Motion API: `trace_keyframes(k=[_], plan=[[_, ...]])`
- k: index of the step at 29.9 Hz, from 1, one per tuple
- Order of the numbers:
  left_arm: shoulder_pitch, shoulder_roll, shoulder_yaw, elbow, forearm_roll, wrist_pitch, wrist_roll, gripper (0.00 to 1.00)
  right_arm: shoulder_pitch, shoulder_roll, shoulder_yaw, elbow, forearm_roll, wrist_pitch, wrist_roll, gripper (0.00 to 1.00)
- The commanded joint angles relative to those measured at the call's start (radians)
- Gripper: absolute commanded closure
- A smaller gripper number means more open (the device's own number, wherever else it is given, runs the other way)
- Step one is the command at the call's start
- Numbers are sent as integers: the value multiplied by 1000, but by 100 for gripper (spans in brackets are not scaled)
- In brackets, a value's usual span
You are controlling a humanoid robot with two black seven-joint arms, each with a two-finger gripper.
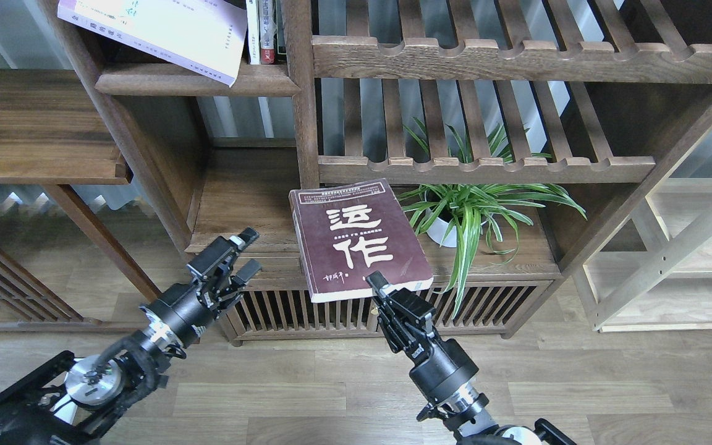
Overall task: Organize books on shelf
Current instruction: 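Grasp the maroon book's edge with the left gripper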
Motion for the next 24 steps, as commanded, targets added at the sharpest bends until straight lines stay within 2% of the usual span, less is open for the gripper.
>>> trace_keyframes(k=[1,12,24], plan=[[4,30,16,-20,-29,0,30,5,-1,2,-19,-4,-4,0,0,100],[1,33,120,-29,-31,0,30,7,-5,18,-96,-2,-30,0,-3,99],[2,67,137,-31,-51,0,30,11,-16,27,-190,-4,-96,0,-11,99]])
